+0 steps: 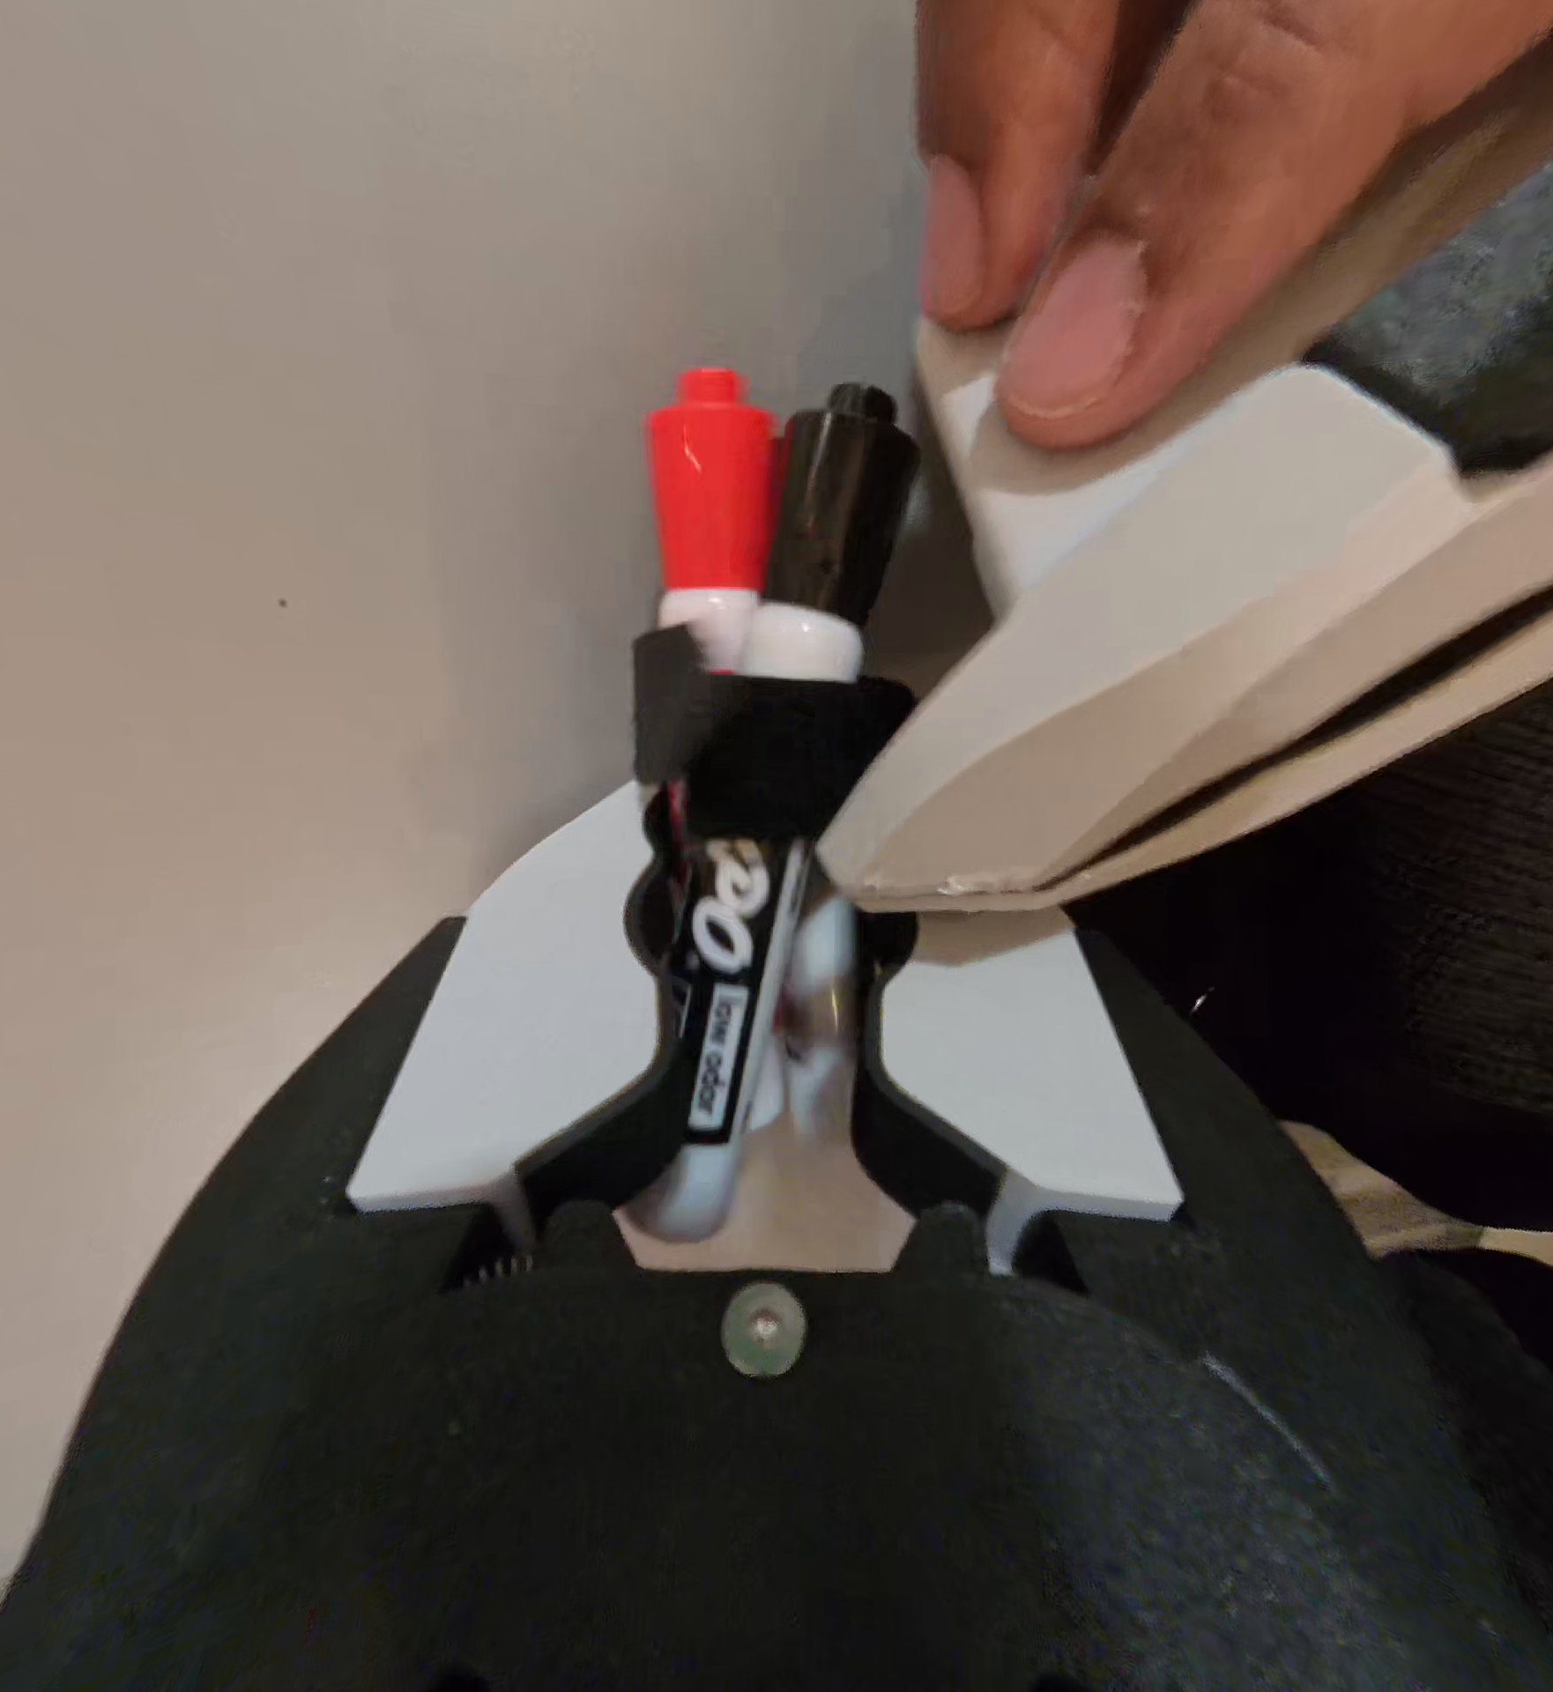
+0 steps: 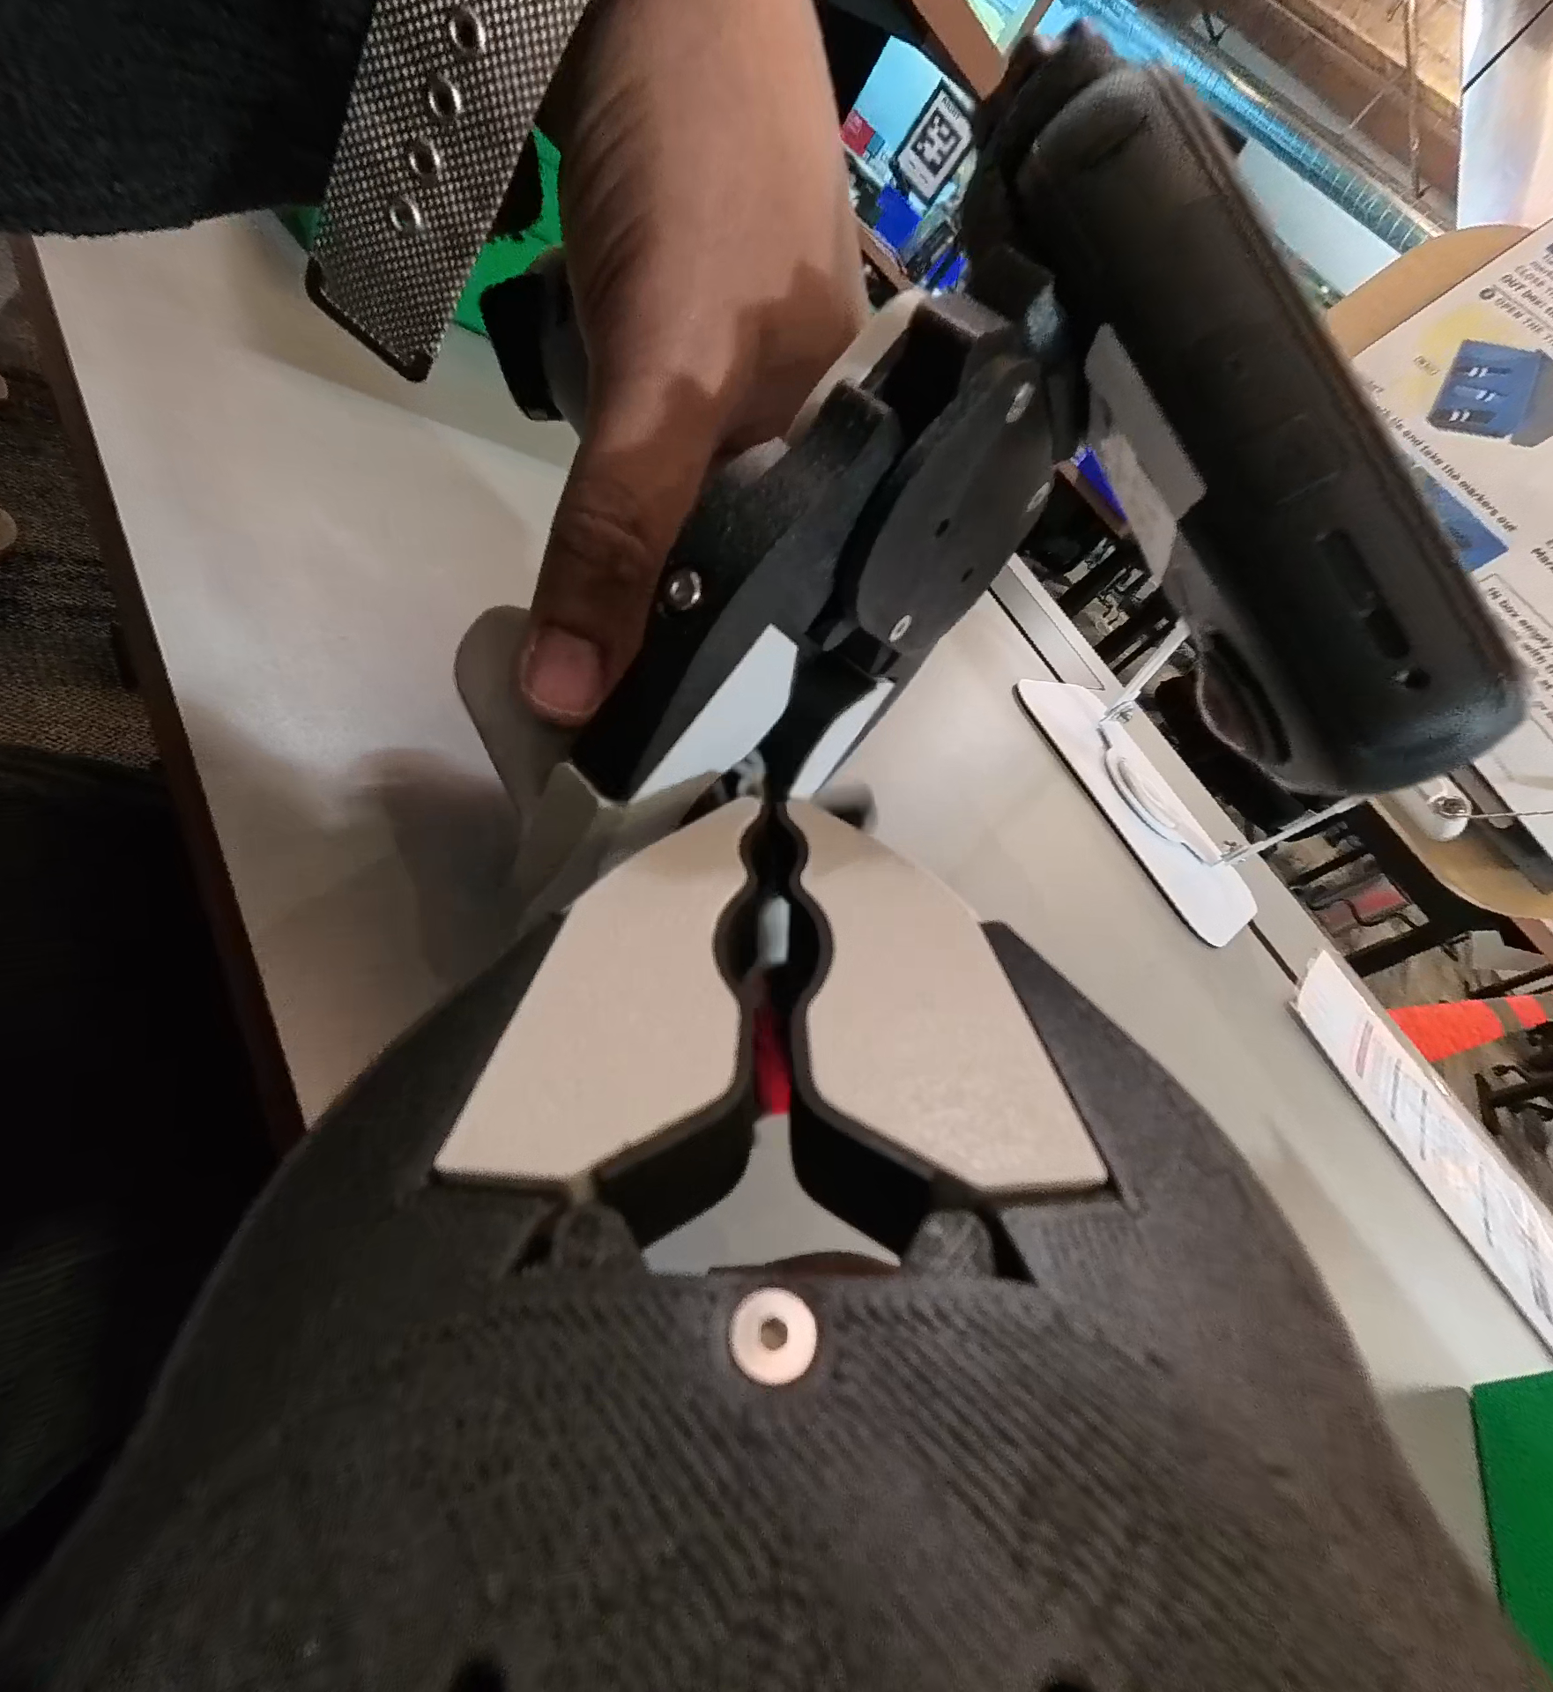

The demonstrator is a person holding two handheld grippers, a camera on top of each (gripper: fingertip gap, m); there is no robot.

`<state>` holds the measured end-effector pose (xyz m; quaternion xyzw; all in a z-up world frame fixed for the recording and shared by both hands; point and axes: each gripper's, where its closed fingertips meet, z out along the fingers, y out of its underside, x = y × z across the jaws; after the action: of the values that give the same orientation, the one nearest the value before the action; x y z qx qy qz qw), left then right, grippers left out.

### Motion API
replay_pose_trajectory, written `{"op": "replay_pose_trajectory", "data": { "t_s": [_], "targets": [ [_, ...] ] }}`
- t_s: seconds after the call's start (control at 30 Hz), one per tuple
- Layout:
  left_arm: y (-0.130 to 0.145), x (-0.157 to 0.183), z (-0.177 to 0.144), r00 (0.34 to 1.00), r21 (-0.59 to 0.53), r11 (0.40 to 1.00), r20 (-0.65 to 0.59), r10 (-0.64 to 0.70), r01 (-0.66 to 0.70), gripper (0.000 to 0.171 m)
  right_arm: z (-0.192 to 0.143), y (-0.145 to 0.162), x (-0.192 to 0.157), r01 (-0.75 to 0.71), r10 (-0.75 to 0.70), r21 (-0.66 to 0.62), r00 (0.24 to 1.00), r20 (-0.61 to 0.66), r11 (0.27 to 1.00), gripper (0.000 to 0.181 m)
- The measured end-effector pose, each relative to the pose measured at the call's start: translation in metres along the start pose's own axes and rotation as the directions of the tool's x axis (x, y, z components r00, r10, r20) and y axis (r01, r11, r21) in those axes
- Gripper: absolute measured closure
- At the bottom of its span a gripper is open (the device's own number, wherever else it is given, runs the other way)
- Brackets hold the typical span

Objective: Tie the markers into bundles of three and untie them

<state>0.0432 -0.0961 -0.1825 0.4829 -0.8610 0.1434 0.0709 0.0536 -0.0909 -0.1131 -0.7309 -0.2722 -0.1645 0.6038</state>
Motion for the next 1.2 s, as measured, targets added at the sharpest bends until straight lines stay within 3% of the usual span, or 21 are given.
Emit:
{"op": "replay_pose_trajectory", "data": {
  "t_s": [0.07,0.27,0.63,1.0,1.2],
  "targets": [
    [-0.001,-0.003,0.002,0.999,-0.006,1.000,0.023,0.024,-0.024,0.150,0.001,0.001,0.000,-0.001,0.001,-0.005,1.000,0.002,1.000,0.181],
    [-0.006,-0.008,0.002,0.997,0.004,0.999,0.059,0.044,-0.044,0.150,-0.001,0.006,0.010,0.000,0.000,-0.016,1.000,-0.023,1.000,0.181],
    [-0.006,-0.007,0.002,0.998,0.026,0.998,0.038,0.049,-0.050,0.150,-0.015,0.027,0.074,-0.362,0.362,0.025,0.925,-0.114,0.932,0.179],
    [-0.006,-0.005,0.002,0.999,0.044,0.998,0.019,0.033,-0.034,0.150,-0.011,0.013,0.031,-0.172,0.171,0.015,0.984,0.047,0.985,0.181],
    [-0.005,-0.005,0.003,0.997,0.055,0.996,0.021,0.076,-0.077,0.150,-0.012,0.019,0.049,-0.278,0.278,0.013,0.961,-0.004,0.961,0.181]
  ]
}}
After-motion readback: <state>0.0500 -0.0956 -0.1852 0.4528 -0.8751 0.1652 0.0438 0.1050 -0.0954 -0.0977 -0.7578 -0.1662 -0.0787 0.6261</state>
